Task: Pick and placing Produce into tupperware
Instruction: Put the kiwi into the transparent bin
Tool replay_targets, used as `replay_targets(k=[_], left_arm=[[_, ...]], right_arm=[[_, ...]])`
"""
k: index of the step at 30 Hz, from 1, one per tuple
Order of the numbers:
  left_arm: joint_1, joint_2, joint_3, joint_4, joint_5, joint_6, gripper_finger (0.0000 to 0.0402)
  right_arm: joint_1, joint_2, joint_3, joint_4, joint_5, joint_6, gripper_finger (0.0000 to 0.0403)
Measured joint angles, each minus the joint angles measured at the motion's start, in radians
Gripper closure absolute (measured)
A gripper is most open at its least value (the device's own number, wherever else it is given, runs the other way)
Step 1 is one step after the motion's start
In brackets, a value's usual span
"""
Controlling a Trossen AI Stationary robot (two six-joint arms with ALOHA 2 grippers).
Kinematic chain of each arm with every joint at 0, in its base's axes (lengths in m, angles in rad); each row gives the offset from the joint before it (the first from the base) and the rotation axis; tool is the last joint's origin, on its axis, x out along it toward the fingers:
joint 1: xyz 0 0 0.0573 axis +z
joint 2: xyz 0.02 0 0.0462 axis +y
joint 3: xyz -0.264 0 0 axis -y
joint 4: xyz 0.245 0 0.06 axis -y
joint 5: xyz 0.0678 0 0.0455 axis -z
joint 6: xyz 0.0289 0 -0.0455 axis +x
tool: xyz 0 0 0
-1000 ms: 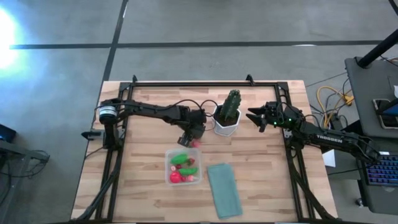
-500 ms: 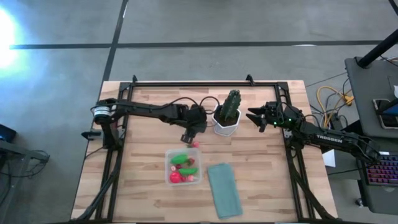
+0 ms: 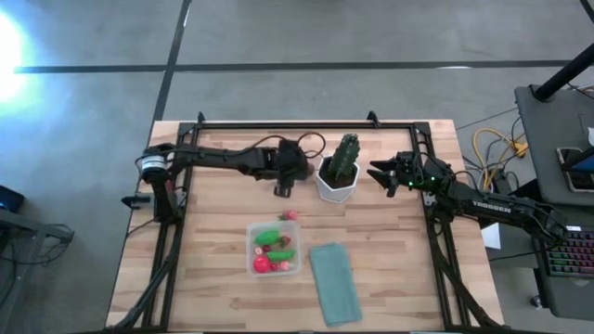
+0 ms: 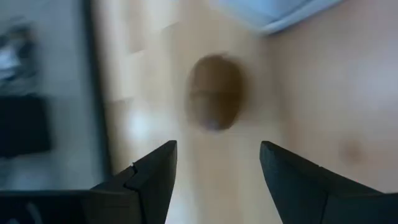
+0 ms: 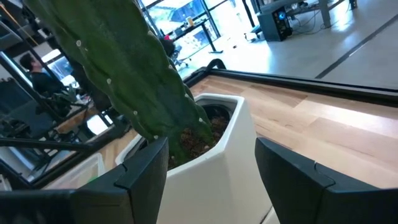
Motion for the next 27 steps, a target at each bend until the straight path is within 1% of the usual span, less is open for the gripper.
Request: replay_targets(k=[2, 3, 4, 5, 8, 9, 11, 12, 14, 18, 20, 22, 23, 25, 27], left_arm=[[0.012, 0.000, 0.000, 0.031, -0.089, 0.005, 0.0187], [0.020, 0.000, 0.000, 0.035, -0.109, 0.006, 0.0187], [0.030, -0.001, 0.000, 0.034, -0.106, 0.016, 0.0187], [0.040, -0.001, 0.000, 0.033, -0.084, 0.029, 0.0187], [0.077, -0.001, 0.000, 0.024, 0.041, 0.050, 0.0187], [0.089, -0.001, 0.000, 0.026, 0.068, 0.050, 0.0187], [0.111, -0.001, 0.000, 0.034, 0.075, 0.051, 0.0187], [0.120, -0.001, 0.000, 0.041, 0.065, 0.053, 0.0187], [0.133, -0.002, 0.001, 0.057, 0.011, 0.057, 0.0187], [0.133, -0.003, 0.016, 0.058, -0.179, 0.035, 0.0187], [0.127, -0.004, 0.016, 0.071, -0.244, -0.033, 0.0187], [0.122, -0.004, 0.017, 0.076, -0.261, -0.137, 0.0187], [0.122, -0.004, 0.017, 0.075, -0.260, -0.155, 0.0187], [0.122, -0.004, 0.021, 0.069, -0.236, -0.136, 0.0190], [0.124, -0.005, 0.022, 0.067, -0.174, -0.105, 0.0199]], right_arm=[[0.000, 0.000, 0.000, 0.000, 0.000, 0.000, 0.0170], [0.000, 0.000, 0.000, 0.000, 0.000, 0.000, 0.0170], [0.000, 0.000, 0.000, 0.000, 0.000, 0.000, 0.0170], [0.000, 0.000, 0.000, 0.000, 0.000, 0.000, 0.0170], [0.000, 0.000, 0.000, 0.000, 0.000, 0.000, 0.0170], [0.000, 0.000, 0.000, 0.000, 0.000, 0.000, 0.0170], [0.000, 0.000, 0.000, 0.000, 0.000, 0.000, 0.0170], [0.000, 0.000, 0.000, 0.000, 0.000, 0.000, 0.0170], [0.000, 0.000, 0.000, 0.000, 0.000, 0.000, 0.0170], [0.000, 0.000, 0.000, 0.000, 0.000, 0.000, 0.0170], [0.000, 0.000, 0.000, 0.000, 0.000, 0.000, 0.0170], [0.000, 0.000, 0.000, 0.000, 0.000, 0.000, 0.0170], [0.000, 0.000, 0.000, 0.000, 0.000, 0.000, 0.0170], [0.000, 0.000, 0.000, 0.000, 0.000, 0.000, 0.0170], [0.000, 0.000, 0.000, 0.000, 0.000, 0.000, 0.0170]])
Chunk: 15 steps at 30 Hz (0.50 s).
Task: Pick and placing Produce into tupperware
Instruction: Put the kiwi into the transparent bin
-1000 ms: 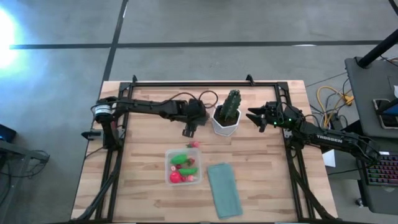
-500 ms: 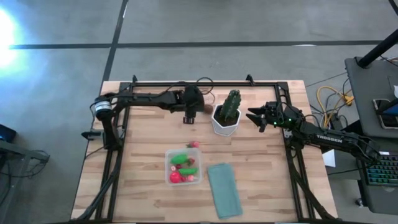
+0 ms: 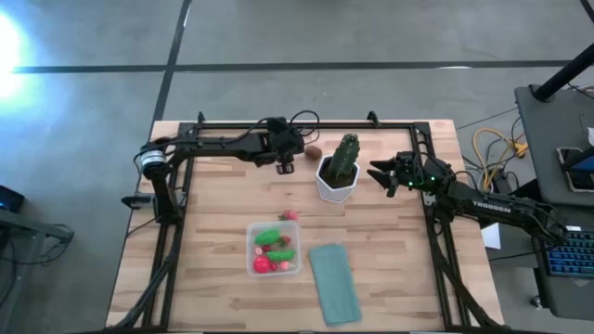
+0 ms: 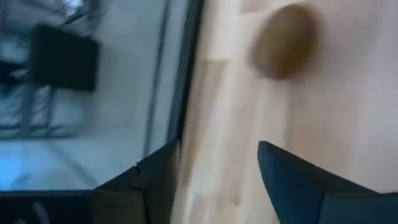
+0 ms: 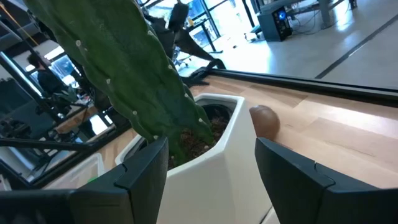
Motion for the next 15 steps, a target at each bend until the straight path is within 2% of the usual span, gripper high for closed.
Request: replay_targets(k=[3, 7, 15], left_arm=[[0.020, 0.000, 0.006, -0.001, 0.121, 0.039, 0.0219], [0.064, 0.000, 0.011, -0.001, 0.218, 0.048, 0.0244], [0.143, 0.000, 0.019, 0.006, 0.233, 0.048, 0.0246]], right_arm=[[0.000, 0.000, 0.000, 0.000, 0.000, 0.000, 0.0170], [0.000, 0.000, 0.000, 0.000, 0.000, 0.000, 0.0170], [0.000, 0.000, 0.000, 0.000, 0.000, 0.000, 0.0170]])
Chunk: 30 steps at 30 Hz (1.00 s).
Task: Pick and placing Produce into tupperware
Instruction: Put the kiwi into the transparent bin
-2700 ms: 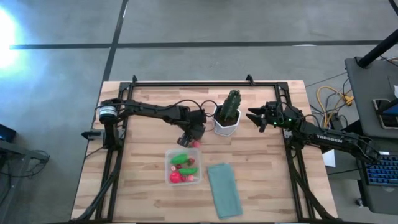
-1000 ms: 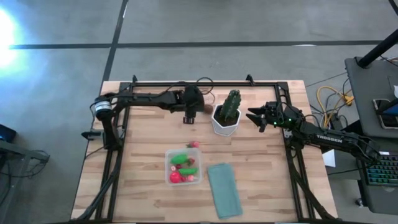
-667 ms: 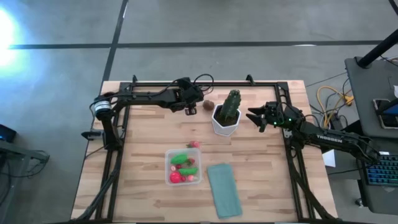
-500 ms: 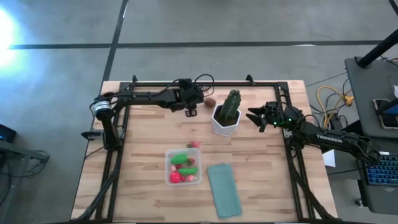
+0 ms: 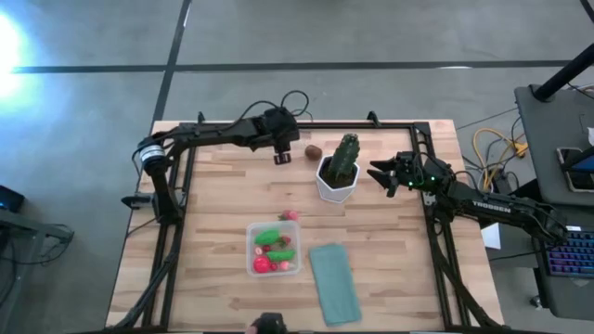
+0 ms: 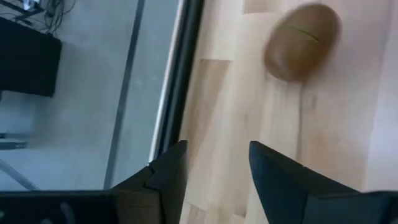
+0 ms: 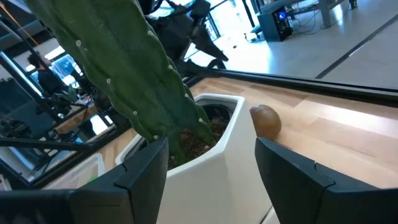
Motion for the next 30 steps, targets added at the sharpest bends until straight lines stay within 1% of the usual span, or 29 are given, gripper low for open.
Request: replay_targets(k=[4, 8, 10, 12, 14, 15, 16, 17, 19, 21, 22, 23, 25, 28, 30], left_arm=[[0.009, 0.000, 0.003, 0.050, 0.000, 0.006, 0.0213], [0.009, 0.008, 0.003, 0.165, 0.000, 0.002, 0.0159], [0.009, 0.020, 0.007, 0.195, -0.003, 0.003, 0.0131], [0.007, 0.033, 0.020, 0.190, -0.044, 0.026, 0.0110], [0.007, 0.038, 0.025, 0.173, -0.074, 0.075, 0.0103], [0.007, 0.039, 0.025, 0.173, -0.055, 0.109, 0.0102], [0.014, 0.039, 0.024, 0.174, -0.009, 0.128, 0.0103], [0.019, 0.038, 0.022, 0.166, 0.059, 0.130, 0.0106], [0.028, 0.032, 0.022, 0.138, 0.238, 0.119, 0.0113], [0.035, 0.028, 0.036, 0.076, 0.407, 0.088, 0.0119], [0.037, 0.027, 0.038, 0.060, 0.464, 0.080, 0.0122], [0.037, 0.027, 0.038, 0.048, 0.497, 0.079, 0.0125], [0.038, 0.033, 0.033, 0.045, 0.523, 0.091, 0.0130], [0.039, 0.054, 0.035, 0.055, 0.524, 0.132, 0.0136], [0.039, 0.084, 0.053, 0.076, 0.501, 0.139, 0.0140]], right_arm=[[0.000, 0.000, 0.000, 0.000, 0.000, 0.000, 0.0170], [0.000, 0.000, 0.000, 0.000, 0.000, 0.000, 0.0170], [0.000, 0.000, 0.000, 0.000, 0.000, 0.000, 0.0170], [0.000, 0.000, 0.000, 0.000, 0.000, 0.000, 0.0170], [0.000, 0.000, 0.000, 0.000, 0.000, 0.000, 0.0170], [0.000, 0.000, 0.000, 0.000, 0.000, 0.000, 0.0170], [0.000, 0.000, 0.000, 0.000, 0.000, 0.000, 0.0170], [0.000, 0.000, 0.000, 0.000, 0.000, 0.000, 0.0170], [0.000, 0.000, 0.000, 0.000, 0.000, 0.000, 0.0170], [0.000, 0.000, 0.000, 0.000, 0.000, 0.000, 0.0170], [0.000, 0.000, 0.000, 0.000, 0.000, 0.000, 0.0170], [0.000, 0.000, 0.000, 0.000, 0.000, 0.000, 0.0170], [0.000, 0.000, 0.000, 0.000, 0.000, 0.000, 0.0170], [0.000, 0.000, 0.000, 0.000, 0.000, 0.000, 0.0170], [0.000, 0.000, 0.000, 0.000, 0.000, 0.000, 0.0170]])
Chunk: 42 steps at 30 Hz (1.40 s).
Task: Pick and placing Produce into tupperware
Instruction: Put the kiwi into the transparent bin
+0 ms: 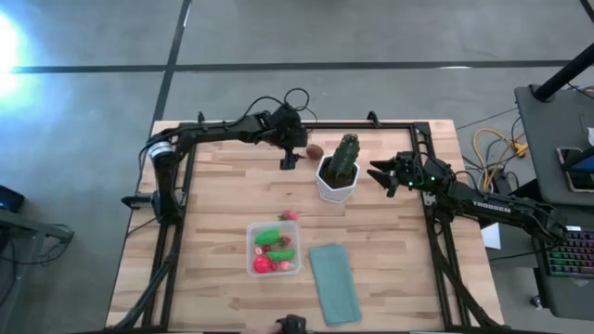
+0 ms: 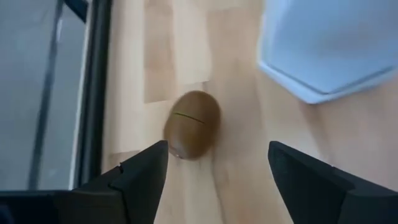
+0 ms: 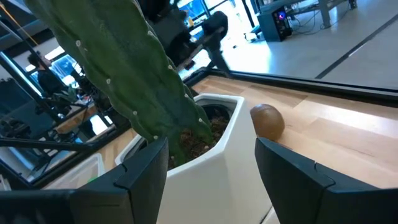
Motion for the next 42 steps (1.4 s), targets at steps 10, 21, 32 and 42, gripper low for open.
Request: replay_targets(k=[10, 21, 32, 42], left_arm=[[0.000, 0.176, 0.180, -0.048, -0.038, -0.009, 0.0151], [-0.002, 0.237, 0.217, -0.084, -0.033, -0.087, 0.0151], [-0.003, 0.262, 0.206, -0.082, -0.025, -0.090, 0.0151], [-0.012, 0.266, 0.205, -0.046, -0.022, -0.164, 0.0151]], right_arm=[[0.000, 0.000, 0.000, 0.000, 0.000, 0.000, 0.0170], [0.000, 0.000, 0.000, 0.000, 0.000, 0.000, 0.0170], [0.000, 0.000, 0.000, 0.000, 0.000, 0.000, 0.0170], [0.000, 0.000, 0.000, 0.000, 0.000, 0.000, 0.0170]])
